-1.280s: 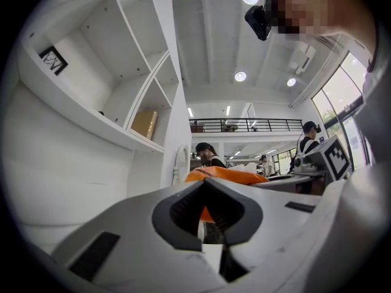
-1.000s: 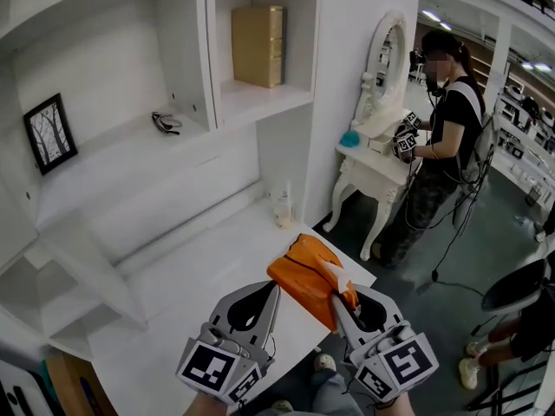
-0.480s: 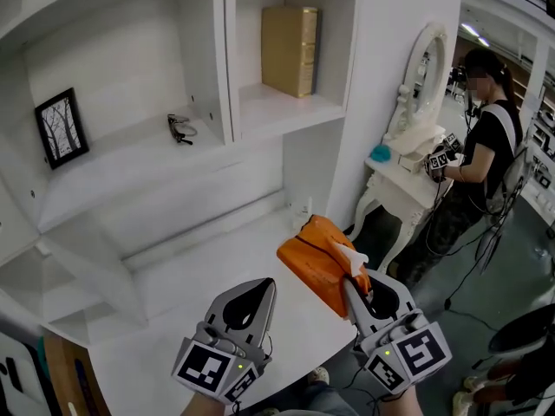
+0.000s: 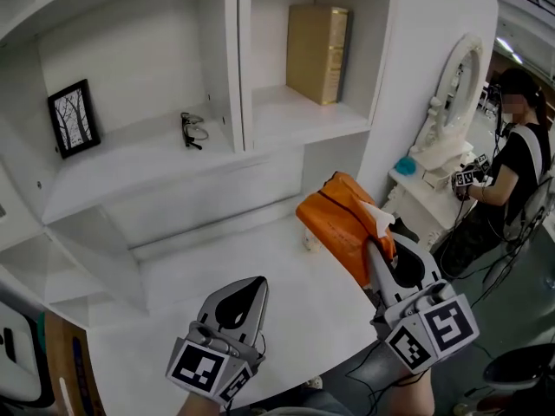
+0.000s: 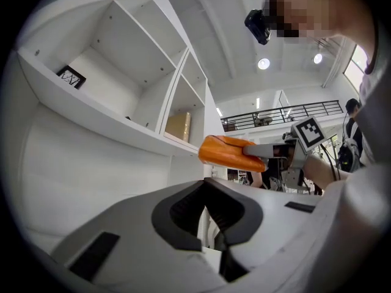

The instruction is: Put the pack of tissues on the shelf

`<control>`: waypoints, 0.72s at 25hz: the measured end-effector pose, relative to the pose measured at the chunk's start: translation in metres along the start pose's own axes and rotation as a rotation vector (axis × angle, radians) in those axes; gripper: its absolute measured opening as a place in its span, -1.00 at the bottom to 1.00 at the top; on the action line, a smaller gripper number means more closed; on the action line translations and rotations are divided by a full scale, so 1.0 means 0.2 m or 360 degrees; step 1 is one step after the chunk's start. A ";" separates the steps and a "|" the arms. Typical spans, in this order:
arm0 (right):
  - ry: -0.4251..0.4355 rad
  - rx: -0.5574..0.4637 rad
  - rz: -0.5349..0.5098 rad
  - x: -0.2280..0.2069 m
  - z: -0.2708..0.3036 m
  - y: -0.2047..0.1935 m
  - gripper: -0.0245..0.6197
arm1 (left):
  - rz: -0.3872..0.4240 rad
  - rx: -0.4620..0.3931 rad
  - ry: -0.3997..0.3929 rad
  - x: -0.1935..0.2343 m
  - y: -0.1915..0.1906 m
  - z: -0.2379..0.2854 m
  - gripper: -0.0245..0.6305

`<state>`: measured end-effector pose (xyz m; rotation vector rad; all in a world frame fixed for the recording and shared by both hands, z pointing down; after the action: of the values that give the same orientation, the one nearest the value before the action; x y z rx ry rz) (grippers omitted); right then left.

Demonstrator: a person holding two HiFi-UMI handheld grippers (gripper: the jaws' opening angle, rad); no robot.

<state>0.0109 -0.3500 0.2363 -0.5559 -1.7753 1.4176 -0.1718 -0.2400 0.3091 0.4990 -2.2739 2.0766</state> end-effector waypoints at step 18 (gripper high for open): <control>0.0108 -0.0181 -0.0141 -0.32 0.37 0.24 -0.68 | 0.0031 -0.0055 0.0247 0.06 0.04 0.14 -0.85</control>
<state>-0.0163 -0.4291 0.1662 -0.5712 -1.8119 1.2295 -0.1789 -0.2686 0.3011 0.3043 -2.2311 2.0036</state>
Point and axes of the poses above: the fingertips, and each gripper's own axes: z forward along the fingers, x to its left, y out of its top, the point moved 5 cm from there along -z, backward along the fingers, and after that the axes turned 12 degrees about -z, right-handed, at the moved point
